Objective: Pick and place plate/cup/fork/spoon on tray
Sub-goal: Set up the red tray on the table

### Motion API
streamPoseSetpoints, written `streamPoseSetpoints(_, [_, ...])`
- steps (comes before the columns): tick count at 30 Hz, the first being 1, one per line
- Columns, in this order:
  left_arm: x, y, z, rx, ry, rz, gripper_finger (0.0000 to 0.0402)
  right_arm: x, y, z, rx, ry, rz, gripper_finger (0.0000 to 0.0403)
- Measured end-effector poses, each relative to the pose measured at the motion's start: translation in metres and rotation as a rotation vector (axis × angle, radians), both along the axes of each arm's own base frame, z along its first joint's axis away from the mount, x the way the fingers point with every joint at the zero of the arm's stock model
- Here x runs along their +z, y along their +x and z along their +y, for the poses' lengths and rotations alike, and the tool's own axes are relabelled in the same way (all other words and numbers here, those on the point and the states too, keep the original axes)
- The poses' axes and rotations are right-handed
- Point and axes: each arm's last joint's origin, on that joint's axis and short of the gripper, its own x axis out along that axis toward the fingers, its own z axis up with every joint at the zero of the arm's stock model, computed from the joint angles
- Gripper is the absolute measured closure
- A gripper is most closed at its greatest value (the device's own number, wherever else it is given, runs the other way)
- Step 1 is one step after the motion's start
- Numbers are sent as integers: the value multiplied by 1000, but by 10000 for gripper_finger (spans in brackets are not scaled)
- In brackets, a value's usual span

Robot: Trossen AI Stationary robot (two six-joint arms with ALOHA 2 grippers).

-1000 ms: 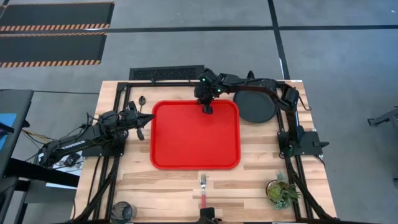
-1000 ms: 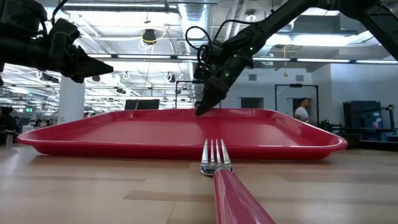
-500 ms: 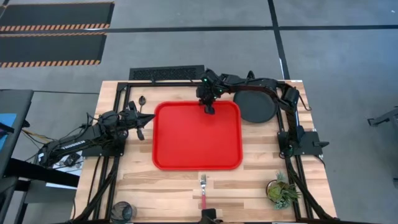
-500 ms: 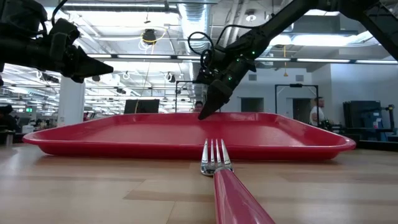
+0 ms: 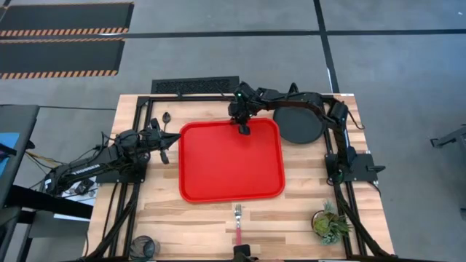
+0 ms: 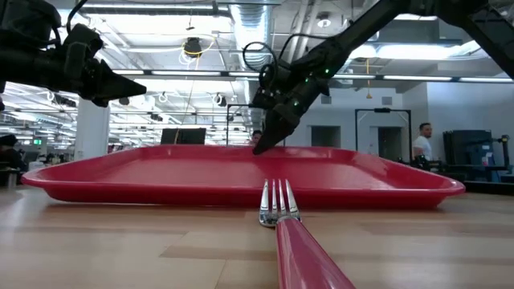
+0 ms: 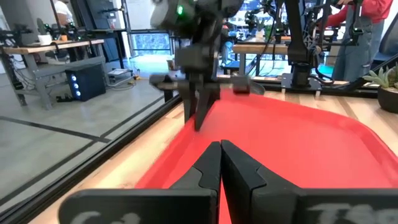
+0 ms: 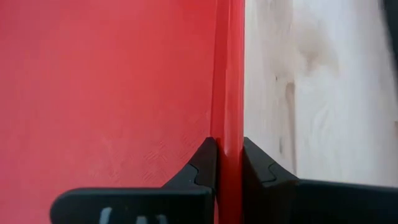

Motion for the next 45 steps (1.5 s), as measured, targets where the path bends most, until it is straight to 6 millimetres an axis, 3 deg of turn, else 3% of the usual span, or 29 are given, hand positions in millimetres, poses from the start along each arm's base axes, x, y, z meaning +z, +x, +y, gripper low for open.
streamPoseSetpoints(3, [0,0,0,1,0,1,402,-8,-1,-1,-24,15,34,362])
streamPoseSetpoints(20, [-1,0,0,12,-6,8,401,-7,-1,-3,-79,-17,42,319])
streamPoseSetpoints(29, [-3,0,0,13,-22,20,401,-9,0,6,-96,37,87,348])
streamPoseSetpoints(45, [-3,0,0,13,-24,24,401,-11,-13,5,-148,78,227,347])
